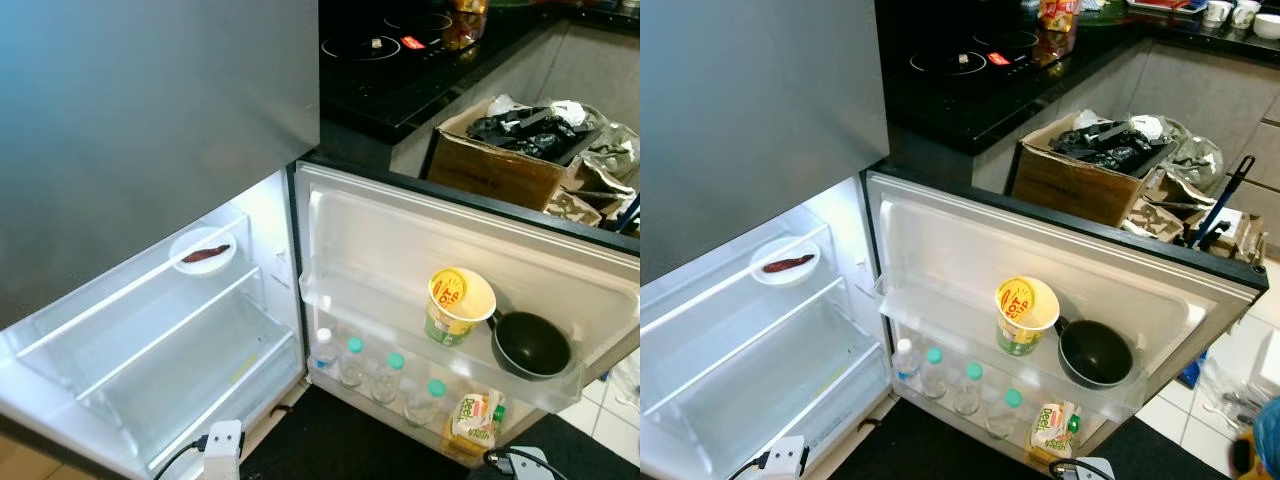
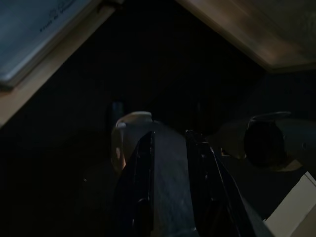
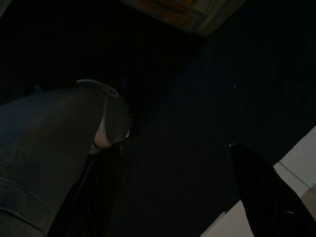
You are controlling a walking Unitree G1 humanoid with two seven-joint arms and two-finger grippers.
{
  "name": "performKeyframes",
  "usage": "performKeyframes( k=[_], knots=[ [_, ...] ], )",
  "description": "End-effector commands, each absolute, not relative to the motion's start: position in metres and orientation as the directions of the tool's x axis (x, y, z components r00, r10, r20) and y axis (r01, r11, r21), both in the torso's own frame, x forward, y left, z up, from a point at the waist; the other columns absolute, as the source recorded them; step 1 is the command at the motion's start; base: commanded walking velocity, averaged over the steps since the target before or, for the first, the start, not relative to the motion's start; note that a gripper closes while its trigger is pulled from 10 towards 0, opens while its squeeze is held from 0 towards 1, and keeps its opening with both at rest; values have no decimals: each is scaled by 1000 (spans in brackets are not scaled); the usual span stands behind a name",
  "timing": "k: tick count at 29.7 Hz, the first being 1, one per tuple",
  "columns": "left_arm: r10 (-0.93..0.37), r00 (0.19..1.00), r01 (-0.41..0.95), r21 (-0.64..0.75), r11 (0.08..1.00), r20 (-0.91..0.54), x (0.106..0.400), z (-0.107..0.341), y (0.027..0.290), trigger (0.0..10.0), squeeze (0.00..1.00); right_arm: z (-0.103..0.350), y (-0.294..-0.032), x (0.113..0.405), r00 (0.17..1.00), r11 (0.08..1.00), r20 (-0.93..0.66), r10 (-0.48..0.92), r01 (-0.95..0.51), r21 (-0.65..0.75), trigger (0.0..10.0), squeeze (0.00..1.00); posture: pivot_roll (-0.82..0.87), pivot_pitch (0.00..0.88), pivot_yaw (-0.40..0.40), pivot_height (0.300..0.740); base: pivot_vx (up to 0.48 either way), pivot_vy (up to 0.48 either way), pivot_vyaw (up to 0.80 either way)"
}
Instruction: Restocking fridge
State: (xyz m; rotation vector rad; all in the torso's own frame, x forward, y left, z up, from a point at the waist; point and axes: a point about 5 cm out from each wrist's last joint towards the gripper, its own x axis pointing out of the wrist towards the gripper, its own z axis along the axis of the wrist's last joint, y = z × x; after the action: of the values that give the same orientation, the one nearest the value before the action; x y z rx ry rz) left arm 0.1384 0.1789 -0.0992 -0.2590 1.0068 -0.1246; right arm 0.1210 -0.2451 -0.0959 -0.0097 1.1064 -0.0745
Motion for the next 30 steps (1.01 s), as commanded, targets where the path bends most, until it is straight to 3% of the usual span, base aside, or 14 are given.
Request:
performKeyframes(
  k=[1,7,16,30],
  knots=[
    [-228,517,-9,-271,962,-825,134,-101,176,10000,0,-97,-246,118,434,997,-898,-70,50,-53,10000,0,-55,13,-15,740,-296,-274,0],
    [-225,515,-10,-268,963,-827,133,-102,175,10000,0,-96,-247,118,433,997,-899,-72,49,-56,10000,0,-59,13,-17,740,-295,-274,0],
    [-242,517,-30,-299,954,-821,132,-101,177,10000,0,-97,-247,117,431,998,-900,-68,43,-55,10000,0,-60,16,-20,740,0,0,0],
    [-264,513,-29,-324,946,-817,131,-102,175,10000,0,-96,-249,116,426,998,-902,-69,31,-62,10000,0,-66,11,-20,740,156,-393,0]
  ],
)
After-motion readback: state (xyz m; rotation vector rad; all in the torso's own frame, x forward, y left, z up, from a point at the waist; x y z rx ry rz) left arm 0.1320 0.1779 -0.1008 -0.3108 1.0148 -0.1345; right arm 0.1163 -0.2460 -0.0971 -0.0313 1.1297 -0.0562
